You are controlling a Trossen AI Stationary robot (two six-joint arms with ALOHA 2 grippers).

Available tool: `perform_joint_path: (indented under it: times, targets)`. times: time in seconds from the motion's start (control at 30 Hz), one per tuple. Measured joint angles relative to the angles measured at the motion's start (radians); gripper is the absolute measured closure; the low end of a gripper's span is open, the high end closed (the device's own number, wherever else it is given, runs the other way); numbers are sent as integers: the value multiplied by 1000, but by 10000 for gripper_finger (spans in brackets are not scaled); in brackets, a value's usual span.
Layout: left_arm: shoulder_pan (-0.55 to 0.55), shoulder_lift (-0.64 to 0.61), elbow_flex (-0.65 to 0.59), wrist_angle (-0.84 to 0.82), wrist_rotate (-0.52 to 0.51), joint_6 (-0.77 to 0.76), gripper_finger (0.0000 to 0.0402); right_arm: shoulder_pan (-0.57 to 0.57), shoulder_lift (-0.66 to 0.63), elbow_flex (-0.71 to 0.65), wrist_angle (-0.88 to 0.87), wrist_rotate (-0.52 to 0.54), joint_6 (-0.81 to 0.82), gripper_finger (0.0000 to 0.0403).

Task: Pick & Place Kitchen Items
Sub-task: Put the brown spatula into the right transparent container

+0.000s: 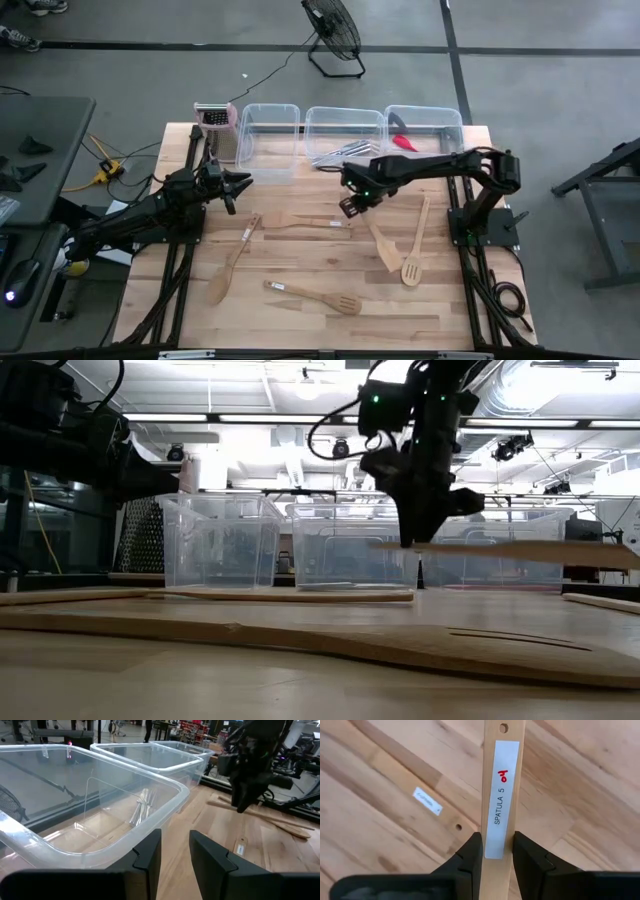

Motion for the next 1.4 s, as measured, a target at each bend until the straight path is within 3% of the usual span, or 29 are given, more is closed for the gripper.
perform_joint_path:
  times: [0.17, 0.87, 1.4]
  targets:
    - [0, 0, 0, 0, 0, 0, 300, 1, -58, 0, 6, 14, -8, 324]
    - [0, 0, 0, 0, 0, 0, 300, -24, -380, 0, 96, 313, -226, 323]
    - [0, 0, 0, 0, 0, 0, 300, -203, -635, 0, 125, 423, -590, 324]
